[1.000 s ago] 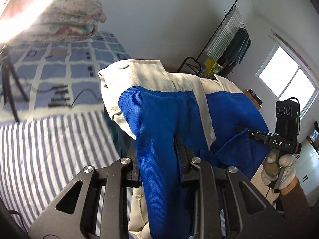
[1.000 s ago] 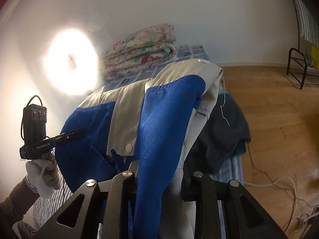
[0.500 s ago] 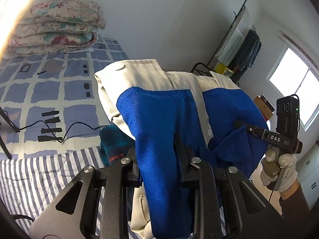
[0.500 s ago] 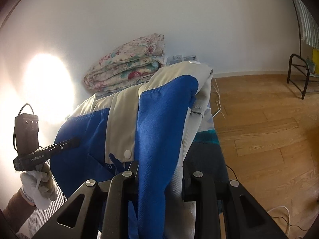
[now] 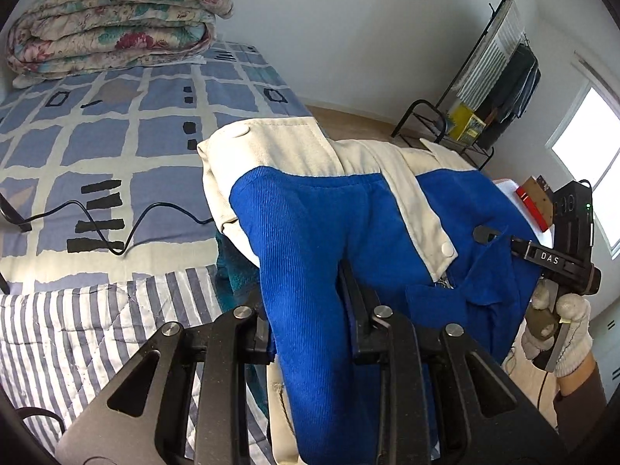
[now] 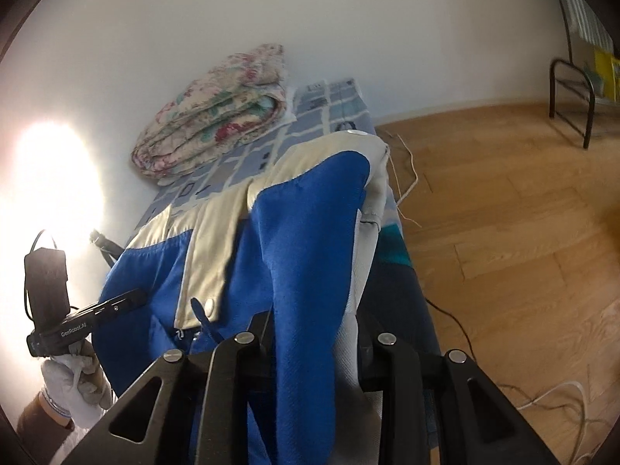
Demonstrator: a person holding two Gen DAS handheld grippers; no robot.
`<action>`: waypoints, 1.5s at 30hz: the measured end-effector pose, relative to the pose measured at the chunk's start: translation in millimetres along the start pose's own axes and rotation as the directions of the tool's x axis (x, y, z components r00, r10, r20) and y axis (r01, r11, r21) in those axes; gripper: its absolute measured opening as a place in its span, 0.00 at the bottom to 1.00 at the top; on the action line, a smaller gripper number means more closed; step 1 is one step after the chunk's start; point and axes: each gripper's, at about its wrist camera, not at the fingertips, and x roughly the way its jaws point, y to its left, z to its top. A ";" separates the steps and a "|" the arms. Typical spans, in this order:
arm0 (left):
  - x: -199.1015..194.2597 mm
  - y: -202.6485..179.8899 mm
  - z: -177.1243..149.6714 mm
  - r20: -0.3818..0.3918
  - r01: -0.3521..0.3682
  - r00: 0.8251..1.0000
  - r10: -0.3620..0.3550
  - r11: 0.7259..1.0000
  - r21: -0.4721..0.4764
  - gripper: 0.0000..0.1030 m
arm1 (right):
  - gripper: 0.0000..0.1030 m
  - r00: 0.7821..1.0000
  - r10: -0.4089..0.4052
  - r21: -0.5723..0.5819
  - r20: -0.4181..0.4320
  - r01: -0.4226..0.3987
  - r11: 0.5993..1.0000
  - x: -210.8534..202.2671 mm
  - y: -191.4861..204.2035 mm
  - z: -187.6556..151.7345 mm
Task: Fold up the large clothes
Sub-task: 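Grasp the folded jacket with both grippers and lift it off the bed, then carry the folded jacket with both grippers onto the clothes pile and release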
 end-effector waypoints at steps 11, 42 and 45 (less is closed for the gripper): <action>-4.5 -20.2 -11.6 0.008 -0.113 0.994 0.113 0.989 0.098 0.56 | 0.63 0.976 -0.217 0.042 0.009 0.217 0.975 2.3 -15.0 -2.5; -315.7 -107.7 -149.6 0.221 -0.081 0.975 0.032 0.973 0.217 0.61 | 0.73 0.952 -0.171 -0.052 0.253 0.190 0.980 -253.0 169.3 -127.7; -358.7 -114.0 -168.5 0.249 -0.086 0.968 0.030 0.973 0.214 0.66 | 0.73 0.949 -0.163 -0.076 0.270 0.190 0.979 -284.6 197.7 -148.5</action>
